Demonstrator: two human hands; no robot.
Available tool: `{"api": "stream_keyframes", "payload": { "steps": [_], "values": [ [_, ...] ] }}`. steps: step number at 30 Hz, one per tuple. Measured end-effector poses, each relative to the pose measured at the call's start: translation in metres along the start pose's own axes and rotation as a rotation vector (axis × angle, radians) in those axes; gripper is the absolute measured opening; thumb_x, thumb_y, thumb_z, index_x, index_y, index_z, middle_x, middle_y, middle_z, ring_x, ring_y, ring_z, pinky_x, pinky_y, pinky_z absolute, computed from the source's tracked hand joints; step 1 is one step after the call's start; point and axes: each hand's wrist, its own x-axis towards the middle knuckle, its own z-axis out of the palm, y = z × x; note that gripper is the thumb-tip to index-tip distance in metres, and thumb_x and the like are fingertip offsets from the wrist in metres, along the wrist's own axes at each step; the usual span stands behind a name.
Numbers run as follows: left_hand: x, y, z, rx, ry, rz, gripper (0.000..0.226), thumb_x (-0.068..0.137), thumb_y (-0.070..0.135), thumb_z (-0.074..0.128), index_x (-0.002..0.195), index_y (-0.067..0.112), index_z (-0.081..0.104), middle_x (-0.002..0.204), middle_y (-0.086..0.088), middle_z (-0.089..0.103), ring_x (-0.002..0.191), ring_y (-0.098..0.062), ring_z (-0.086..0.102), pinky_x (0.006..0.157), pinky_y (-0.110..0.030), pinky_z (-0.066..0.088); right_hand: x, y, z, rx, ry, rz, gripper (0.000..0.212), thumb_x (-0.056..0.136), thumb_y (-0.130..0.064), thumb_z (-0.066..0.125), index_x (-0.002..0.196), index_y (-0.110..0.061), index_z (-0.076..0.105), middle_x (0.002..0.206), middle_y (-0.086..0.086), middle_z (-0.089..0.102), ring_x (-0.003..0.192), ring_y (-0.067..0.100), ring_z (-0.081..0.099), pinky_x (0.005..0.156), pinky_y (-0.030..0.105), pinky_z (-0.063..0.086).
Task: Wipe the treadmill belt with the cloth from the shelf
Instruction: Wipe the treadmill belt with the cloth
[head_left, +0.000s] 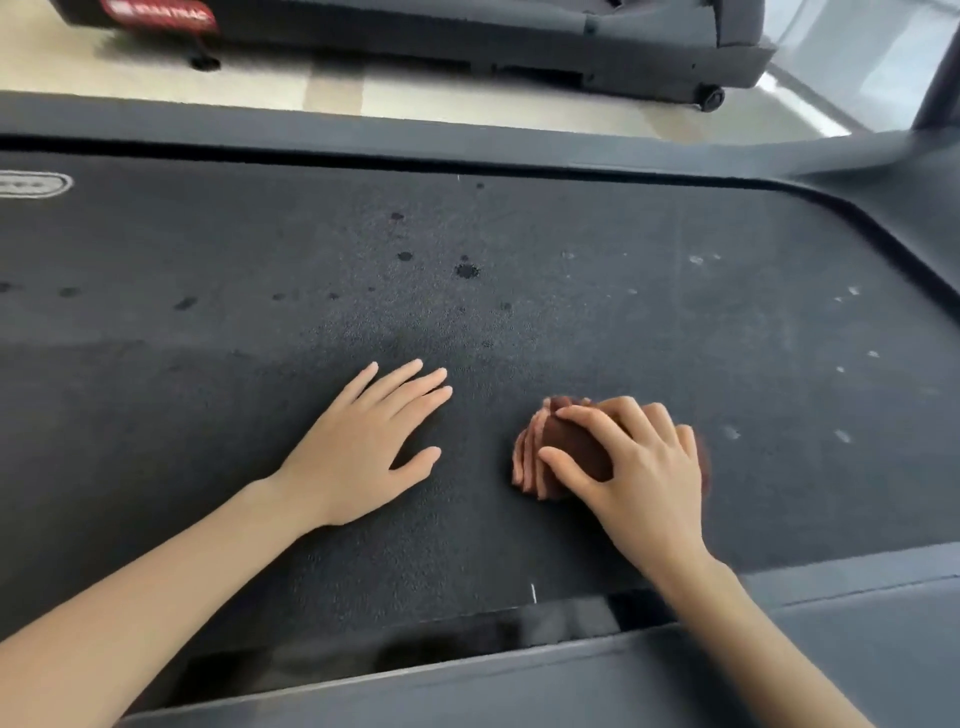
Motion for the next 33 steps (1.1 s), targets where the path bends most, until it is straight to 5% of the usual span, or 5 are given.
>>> {"api": "stream_keyframes", "payload": {
  "steps": [12,20,25,33],
  "values": [
    [0.003,0.0,0.002,-0.061,0.03,0.009,0.06,0.091,0.047,0.034,0.141,0.016,0.044,0.151,0.005,0.034,0.142,-0.014,0.022,0.115,-0.042,0.015,0.029,-0.006,0.023,-0.016,0.038,0.076,0.038,0.079,-0.062,0.051,0.09,-0.031,0.07,0.082,-0.004,0.059,0.079,0.025,0.055,0.067,0.036,0.039],
    [0.002,-0.001,0.002,-0.165,0.078,-0.045,0.061,0.089,0.048,0.036,0.14,0.017,0.046,0.149,0.004,0.038,0.141,-0.011,0.025,0.114,-0.039,0.018,0.107,-0.013,0.061,-0.168,0.023,0.33,0.044,0.083,-0.063,0.053,0.103,-0.026,0.067,0.099,0.006,0.061,0.093,0.032,0.053,0.076,0.039,0.035],
    [0.005,-0.008,0.003,-0.221,0.107,-0.168,0.073,0.084,0.052,0.035,0.143,0.01,0.039,0.15,-0.003,0.037,0.141,-0.017,0.027,0.115,-0.034,0.016,0.098,-0.035,0.061,-0.165,0.022,0.265,0.064,0.073,-0.081,0.035,0.099,-0.032,0.067,0.095,0.001,0.059,0.09,0.028,0.052,0.074,0.038,0.037],
    [0.007,-0.008,0.004,-0.215,0.089,-0.176,0.072,0.084,0.05,0.036,0.141,0.006,0.043,0.148,-0.007,0.04,0.14,-0.019,0.029,0.113,-0.037,0.018,0.094,-0.066,0.073,-0.134,0.077,0.139,0.046,0.078,-0.068,0.05,0.094,-0.03,0.068,0.088,-0.002,0.059,0.082,0.024,0.053,0.068,0.036,0.037]
  ]
}}
